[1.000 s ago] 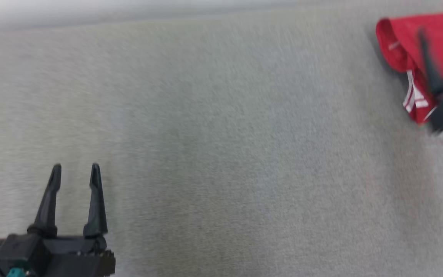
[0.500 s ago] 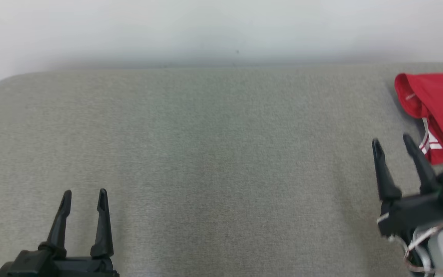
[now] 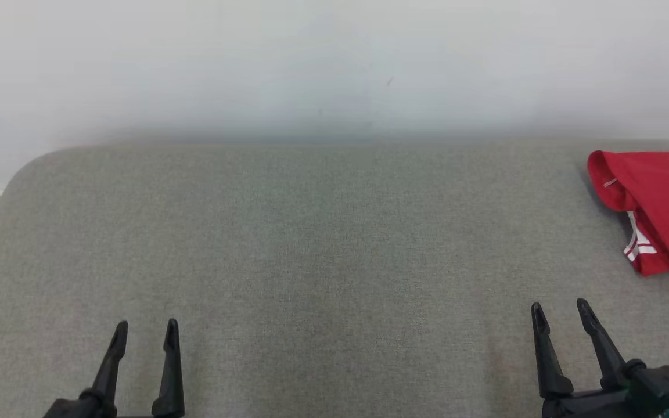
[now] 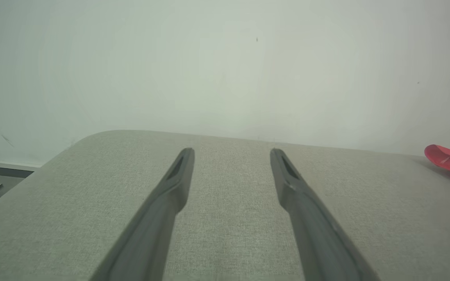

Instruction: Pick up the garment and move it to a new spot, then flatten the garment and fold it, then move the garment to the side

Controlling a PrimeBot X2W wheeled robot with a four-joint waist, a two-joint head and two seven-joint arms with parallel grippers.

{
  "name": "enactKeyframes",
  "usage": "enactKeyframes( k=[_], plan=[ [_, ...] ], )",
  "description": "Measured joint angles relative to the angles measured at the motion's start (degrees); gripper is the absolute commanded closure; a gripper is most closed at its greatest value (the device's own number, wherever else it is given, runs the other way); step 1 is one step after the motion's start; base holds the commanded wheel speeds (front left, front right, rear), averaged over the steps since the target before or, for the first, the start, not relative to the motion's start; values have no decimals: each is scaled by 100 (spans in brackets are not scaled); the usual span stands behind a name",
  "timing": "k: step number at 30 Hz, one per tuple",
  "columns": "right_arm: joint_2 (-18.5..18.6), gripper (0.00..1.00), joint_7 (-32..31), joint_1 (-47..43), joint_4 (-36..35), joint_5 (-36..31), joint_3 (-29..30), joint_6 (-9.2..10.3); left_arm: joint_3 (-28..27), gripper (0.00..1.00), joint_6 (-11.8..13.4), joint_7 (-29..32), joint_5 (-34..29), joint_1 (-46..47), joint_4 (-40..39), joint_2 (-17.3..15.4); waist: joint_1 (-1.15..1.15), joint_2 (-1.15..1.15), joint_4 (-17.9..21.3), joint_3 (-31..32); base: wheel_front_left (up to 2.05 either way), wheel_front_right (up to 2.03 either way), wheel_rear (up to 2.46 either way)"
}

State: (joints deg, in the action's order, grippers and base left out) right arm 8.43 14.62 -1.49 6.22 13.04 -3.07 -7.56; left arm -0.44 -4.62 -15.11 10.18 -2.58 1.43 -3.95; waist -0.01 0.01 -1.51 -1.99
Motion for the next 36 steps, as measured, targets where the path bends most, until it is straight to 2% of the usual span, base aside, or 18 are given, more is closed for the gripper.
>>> enactKeyframes(
  k=[10,22,23,31,36],
  plan=[
    [-208,0,-152,-328,-309,-303,222,0,20,0,-45,0,2,-122,185,30,0,-1,140,244,0,0,0],
    [-294,0,-201,-336,-363,-305,311,0,-23,0,-43,0,89,-114,344,45,1,-1,178,252,0,0,0],
    [-299,100,-203,-342,-313,-303,300,0,-16,100,-47,-1,89,-122,388,45,1,-1,178,252,0,0,0],
    [-332,100,-212,-485,53,-259,256,0,-12,100,-47,18,110,-236,756,77,1,-1,179,253,0,0,0],
    [-336,100,-328,-465,107,286,264,0,-45,100,-52,177,647,-227,824,87,1,-1,178,250,0,0,0]
  ],
)
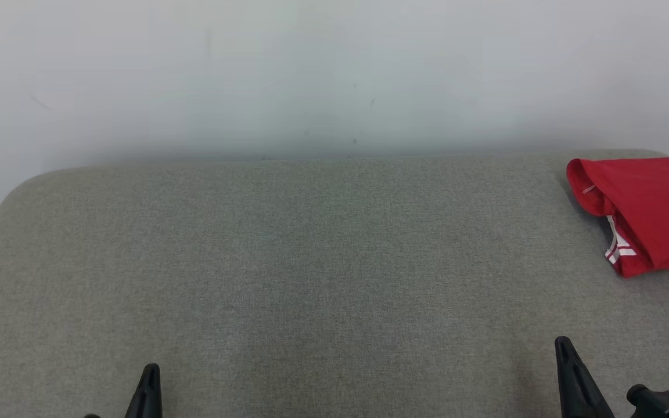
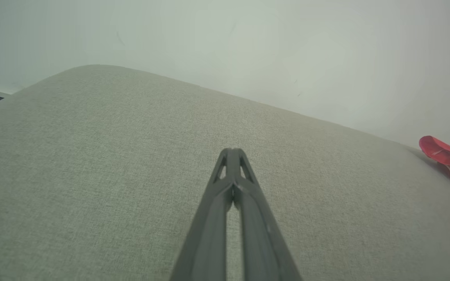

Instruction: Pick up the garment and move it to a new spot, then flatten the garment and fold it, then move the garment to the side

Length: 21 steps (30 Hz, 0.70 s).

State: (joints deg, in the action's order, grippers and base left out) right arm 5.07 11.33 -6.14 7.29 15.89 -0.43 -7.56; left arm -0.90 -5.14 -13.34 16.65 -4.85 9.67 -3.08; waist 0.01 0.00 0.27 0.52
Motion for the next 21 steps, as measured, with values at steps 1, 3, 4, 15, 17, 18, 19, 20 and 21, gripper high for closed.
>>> enactKeyframes(
  k=[1,3,4,15,17,18,19,20,21],
  plan=[
    [0,100,-24,12,12,124,4,0,-7,100,0,33,110,5,4,1,0,0,0,-1,0,0,0],
    [0,100,-78,43,45,457,15,0,-26,100,-1,112,431,38,20,2,0,0,-1,-2,0,0,0],
    [0,100,-97,51,56,570,16,0,-35,100,-2,135,522,57,27,2,0,0,-1,-3,0,0,0],
    [1,100,-313,232,146,1686,62,0,-110,100,-45,409,1586,213,80,5,0,0,-4,-9,0,0,0],
    [1,100,-349,271,154,1866,74,0,-123,100,-47,460,1778,232,92,5,0,0,-4,-10,0,0,0],
    [1,100,-372,277,162,1967,79,0,-132,100,-48,486,1870,236,97,7,0,0,-4,-10,0,0,0],
    [1,100,-383,281,175,2057,86,0,-140,100,-49,506,1944,239,103,7,0,0,-5,-11,0,0,0],
    [1,100,-401,288,185,2137,91,0,-147,100,-51,530,2015,246,111,7,0,0,-5,-11,0,0,0],
    [1,100,-428,302,193,2224,96,0,-153,100,-51,550,2120,261,119,7,0,0,-5,-12,0,0,0]
  ],
)
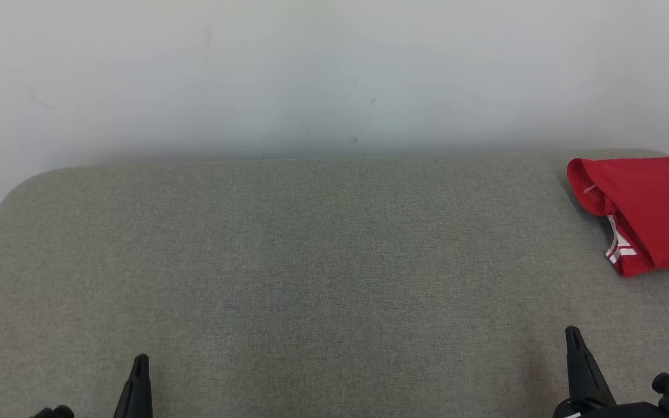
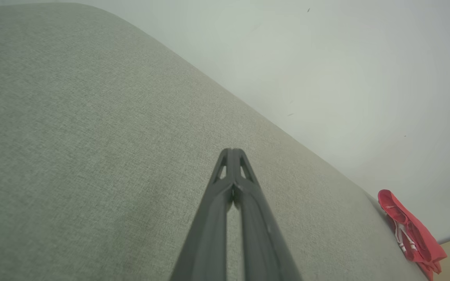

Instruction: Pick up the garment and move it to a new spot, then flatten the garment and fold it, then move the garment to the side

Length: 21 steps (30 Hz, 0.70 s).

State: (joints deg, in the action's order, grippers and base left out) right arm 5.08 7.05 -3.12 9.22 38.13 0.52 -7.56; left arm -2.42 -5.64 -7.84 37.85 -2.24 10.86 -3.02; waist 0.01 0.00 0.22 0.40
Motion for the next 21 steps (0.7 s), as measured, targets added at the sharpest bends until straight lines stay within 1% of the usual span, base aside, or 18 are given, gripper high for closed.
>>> enactKeyframes(
  k=[21],
  plan=[
    [-2,100,-328,285,140,1660,96,0,-114,100,-51,430,1592,250,101,3,0,0,-5,-11,0,0,0]
  ],
)
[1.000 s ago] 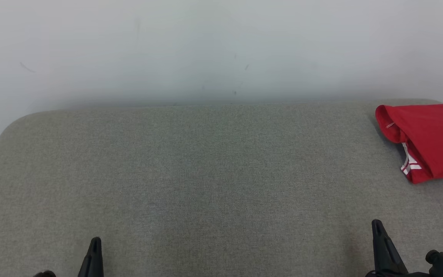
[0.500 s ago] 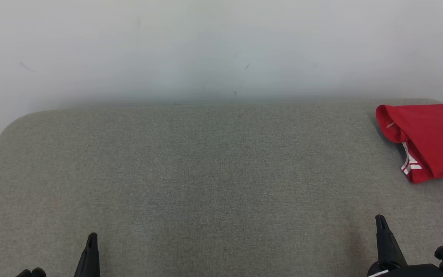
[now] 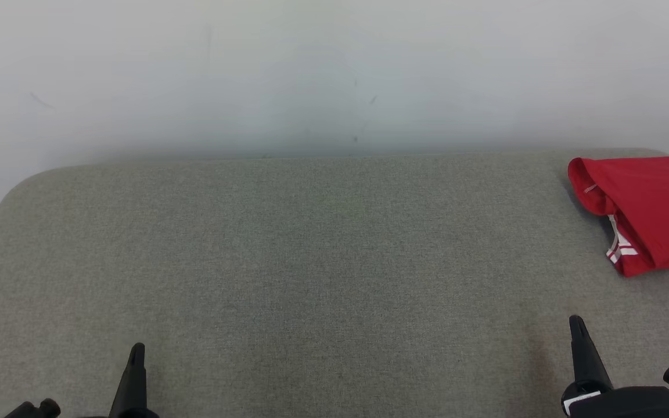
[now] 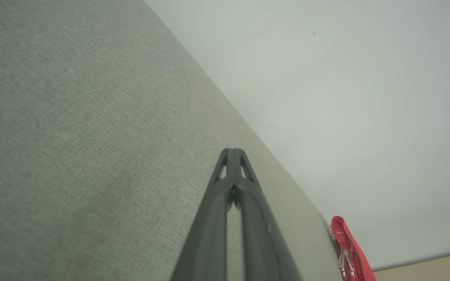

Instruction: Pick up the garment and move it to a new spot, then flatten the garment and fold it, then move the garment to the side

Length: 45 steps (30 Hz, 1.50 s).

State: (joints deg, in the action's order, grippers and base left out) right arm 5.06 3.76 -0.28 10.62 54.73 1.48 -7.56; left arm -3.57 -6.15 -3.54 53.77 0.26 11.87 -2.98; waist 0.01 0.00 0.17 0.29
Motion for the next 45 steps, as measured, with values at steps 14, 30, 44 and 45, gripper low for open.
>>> enactKeyframes(
  k=[14,30,44,45],
  plan=[
    [-8,100,-196,147,83,922,68,0,-74,100,-36,233,904,156,48,1,0,0,-3,-7,0,0,0],
    [-25,100,-396,281,162,1815,141,0,-138,100,-48,465,1781,285,112,4,0,0,-7,-15,0,0,0],
    [-42,100,-556,394,221,2469,199,0,-187,100,-86,642,2424,387,148,5,-1,0,-9,-22,0,0,0],
    [-43,100,-570,401,225,2510,202,1,-189,100,-86,657,2468,394,151,5,-1,0,-10,-22,0,0,0]
  ],
)
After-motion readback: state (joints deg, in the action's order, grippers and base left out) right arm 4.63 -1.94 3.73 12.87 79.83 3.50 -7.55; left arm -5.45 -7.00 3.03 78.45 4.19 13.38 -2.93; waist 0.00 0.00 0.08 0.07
